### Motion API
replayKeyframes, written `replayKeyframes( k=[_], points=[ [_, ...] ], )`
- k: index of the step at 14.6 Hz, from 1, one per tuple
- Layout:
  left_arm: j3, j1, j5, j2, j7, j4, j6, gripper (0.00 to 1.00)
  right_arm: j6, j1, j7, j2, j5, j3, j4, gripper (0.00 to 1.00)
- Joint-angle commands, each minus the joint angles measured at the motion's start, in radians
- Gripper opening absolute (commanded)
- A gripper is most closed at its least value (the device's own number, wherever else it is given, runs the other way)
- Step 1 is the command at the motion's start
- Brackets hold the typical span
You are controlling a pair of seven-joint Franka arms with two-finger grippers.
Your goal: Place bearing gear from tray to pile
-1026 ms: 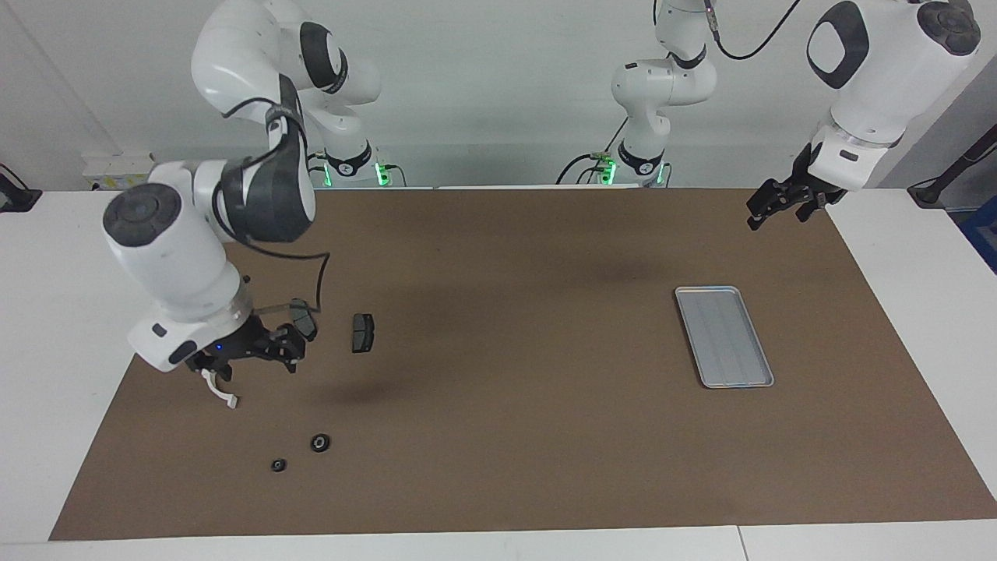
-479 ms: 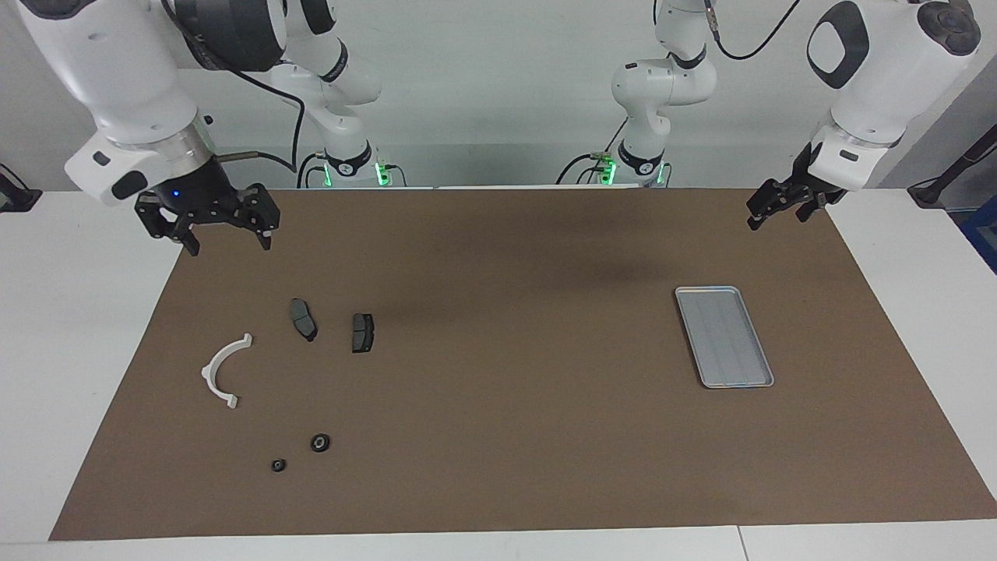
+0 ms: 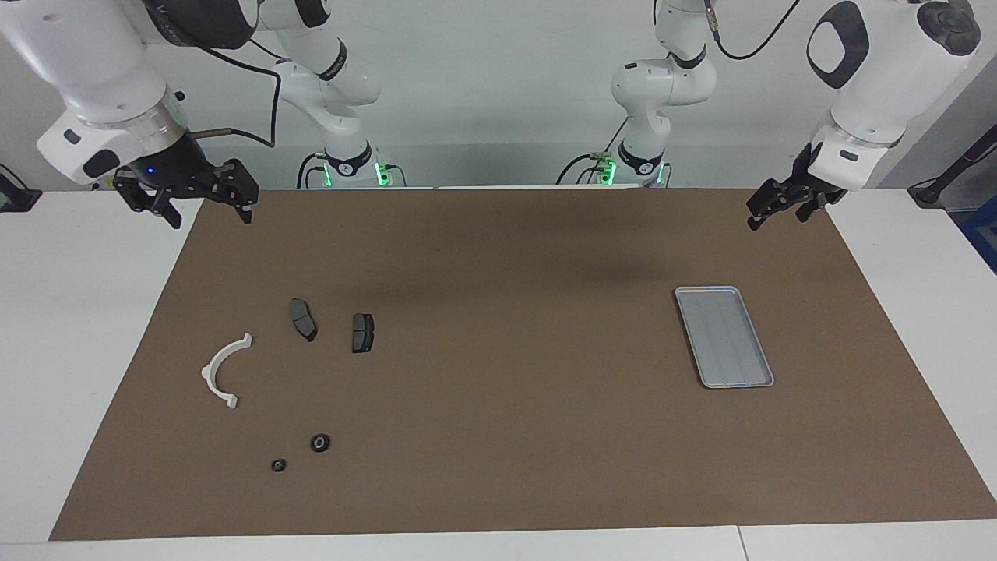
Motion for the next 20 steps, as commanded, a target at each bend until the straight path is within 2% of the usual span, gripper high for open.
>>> replayKeyframes(
  k=[1, 3, 4, 5, 7, 8, 9, 14, 20],
  points=[
    [0.000, 0.001, -0.006, -0.021, 0.005, -0.011, -0.012, 1.00, 0.003, -0.019, -0.024, -0.004, 0.006, 0.017, -0.009, 1.00],
    [0.000, 0.001, -0.006, -0.021, 0.005, -0.011, -0.012, 1.00, 0.005, -0.014, -0.024, -0.016, 0.006, 0.017, -0.007, 1.00],
    [0.000, 0.001, -0.006, -0.022, 0.005, -0.011, -0.012, 1.00, 0.020, -0.012, -0.024, -0.048, 0.010, 0.016, -0.027, 1.00],
    [0.000, 0.001, -0.006, -0.023, 0.005, -0.011, -0.012, 1.00, 0.052, -0.014, -0.026, -0.100, 0.017, 0.016, -0.089, 1.00],
    [0.000, 0.001, -0.006, -0.023, 0.005, -0.011, -0.012, 1.00, 0.222, -0.026, -0.028, -0.272, 0.028, 0.016, -0.362, 1.00],
    [0.000, 0.001, -0.006, -0.021, 0.005, -0.011, -0.012, 1.00, 0.277, -0.025, -0.028, -0.332, 0.029, 0.016, -0.459, 1.00],
    [0.000, 0.001, -0.006, -0.021, 0.005, -0.011, -0.012, 1.00, 0.278, -0.025, -0.028, -0.349, 0.029, 0.016, -0.489, 1.00],
    [0.000, 0.001, -0.006, -0.022, 0.005, -0.011, -0.012, 1.00, 0.276, -0.009, -0.015, -0.395, 0.055, 0.016, -0.530, 1.00],
    [0.000, 0.001, -0.006, -0.023, 0.005, -0.011, -0.012, 1.00, 0.259, 0.017, 0.012, -0.380, 0.100, -0.014, -0.532, 1.00]
  ],
)
